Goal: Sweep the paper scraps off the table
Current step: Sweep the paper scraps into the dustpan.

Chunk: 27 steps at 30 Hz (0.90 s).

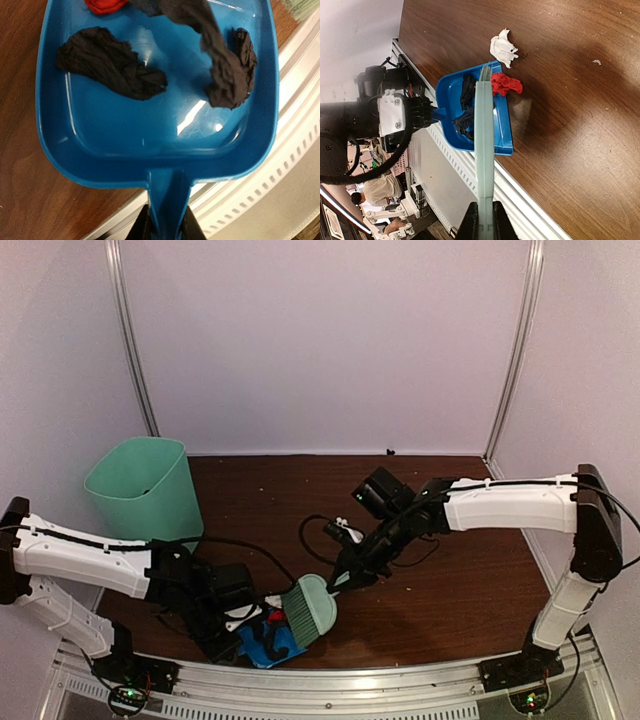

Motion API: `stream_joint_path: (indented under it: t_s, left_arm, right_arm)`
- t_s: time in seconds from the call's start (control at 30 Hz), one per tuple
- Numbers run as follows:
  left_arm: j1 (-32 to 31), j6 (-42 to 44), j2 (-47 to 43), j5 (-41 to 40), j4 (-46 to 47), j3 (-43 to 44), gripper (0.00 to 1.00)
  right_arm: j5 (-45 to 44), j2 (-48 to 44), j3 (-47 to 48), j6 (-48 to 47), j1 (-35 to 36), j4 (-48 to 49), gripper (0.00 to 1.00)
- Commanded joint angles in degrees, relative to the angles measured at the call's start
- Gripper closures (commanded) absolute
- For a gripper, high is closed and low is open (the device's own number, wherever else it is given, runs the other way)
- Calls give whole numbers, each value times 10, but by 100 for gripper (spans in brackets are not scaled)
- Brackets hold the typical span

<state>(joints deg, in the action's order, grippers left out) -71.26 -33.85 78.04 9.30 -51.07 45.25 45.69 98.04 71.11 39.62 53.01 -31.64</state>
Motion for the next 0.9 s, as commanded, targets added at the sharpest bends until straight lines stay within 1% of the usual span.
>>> stream_joint_path:
  t_s: [0.0, 0.27, 0.4, 0.53, 0.63, 0.77, 0.87]
  left_arm:
    - [-3, -43, -31, 7, 8, -26, 100]
    - [-3, -79, -64, 12, 3, -54, 100]
    - [-2, -100, -86, 11, -1, -66, 100]
    - [-2, -114, -94, 11, -1, -76, 100]
    - [-2, -120, -89, 12, 1, -75, 100]
    - [2, -124, -83, 9, 2, -73, 100]
    - [10, -126, -81, 11, 4, -72, 100]
  right_arm:
    - [-24, -16, 34, -1, -4, -11, 100]
    - [-37, -3, 85, -27, -37, -46, 100]
    - [-85, 17, 119, -52, -59, -74, 100]
    - [-141, 70, 190, -112, -65, -136, 100]
    - [-164, 117, 252, -152, -65, -177, 100]
    - [-165, 162, 304, -184, -65, -178, 100]
    - [-145, 188, 326, -197, -65, -162, 100]
